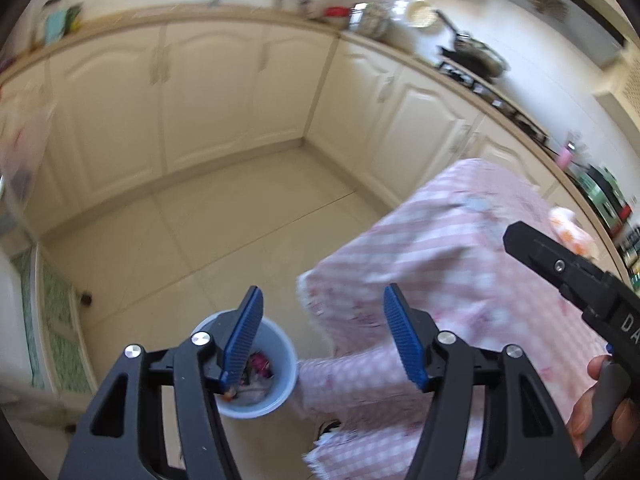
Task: Collect trash
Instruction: 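Move both open tools back over the table, then grasp the clear plastic bag with the left tool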
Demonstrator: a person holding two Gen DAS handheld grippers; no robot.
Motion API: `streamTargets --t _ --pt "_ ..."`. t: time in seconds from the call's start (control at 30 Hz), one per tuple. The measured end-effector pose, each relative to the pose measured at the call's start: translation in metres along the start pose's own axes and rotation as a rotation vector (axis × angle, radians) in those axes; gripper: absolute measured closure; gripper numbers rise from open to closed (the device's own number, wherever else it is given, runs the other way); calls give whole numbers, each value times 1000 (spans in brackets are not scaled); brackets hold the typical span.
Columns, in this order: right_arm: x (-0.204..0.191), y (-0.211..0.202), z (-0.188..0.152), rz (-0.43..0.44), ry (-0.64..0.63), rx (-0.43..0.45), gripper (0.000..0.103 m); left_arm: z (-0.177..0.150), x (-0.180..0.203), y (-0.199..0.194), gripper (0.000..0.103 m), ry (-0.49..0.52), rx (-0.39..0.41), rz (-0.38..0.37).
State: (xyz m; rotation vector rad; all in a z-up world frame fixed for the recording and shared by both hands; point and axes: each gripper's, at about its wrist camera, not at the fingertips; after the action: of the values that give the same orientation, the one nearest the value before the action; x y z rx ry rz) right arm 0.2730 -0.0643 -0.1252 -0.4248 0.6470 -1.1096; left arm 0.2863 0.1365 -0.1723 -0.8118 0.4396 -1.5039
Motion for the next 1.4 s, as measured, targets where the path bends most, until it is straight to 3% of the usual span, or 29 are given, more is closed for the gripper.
streamTargets --t 0.23,0.47,0.6,0.8,0.97,1.2,1.23,1.27,1.4 --pt "87 -72 14 -129 74 131 36 32 117 -19 38 184 54 -125" --pt "197 -131 17 -276 188 229 29 42 243 -2 28 329 50 -266" --pt "260 -147 12 -361 263 255 25 40 299 20 28 412 32 -318" --pt "320 -151 14 -420 338 257 21 42 368 58 28 472 1 -380" --pt "347 -149 16 -431 379 250 18 42 420 95 28 556 15 -300" --pt "369 -129 34 -386 432 222 16 56 442 132 29 574 0 -219" --pt "372 -126 37 -372 450 215 16 60 441 140 33 562 -30 -238" --pt "375 -121 39 -352 477 206 16 62 439 145 52 541 -61 -269" --pt "391 -108 45 -261 616 181 16 70 429 156 66 511 -95 -273"
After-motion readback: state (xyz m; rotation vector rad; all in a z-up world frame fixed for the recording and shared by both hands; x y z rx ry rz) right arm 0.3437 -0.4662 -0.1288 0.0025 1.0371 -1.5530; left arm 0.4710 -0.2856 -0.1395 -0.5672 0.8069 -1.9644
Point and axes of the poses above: each gripper's, at about its wrist camera, not at the fingertips, and y roughly the way its jaws point, x to its right, z to its top, and after that the axes turned 4 degrees about y, right-handed
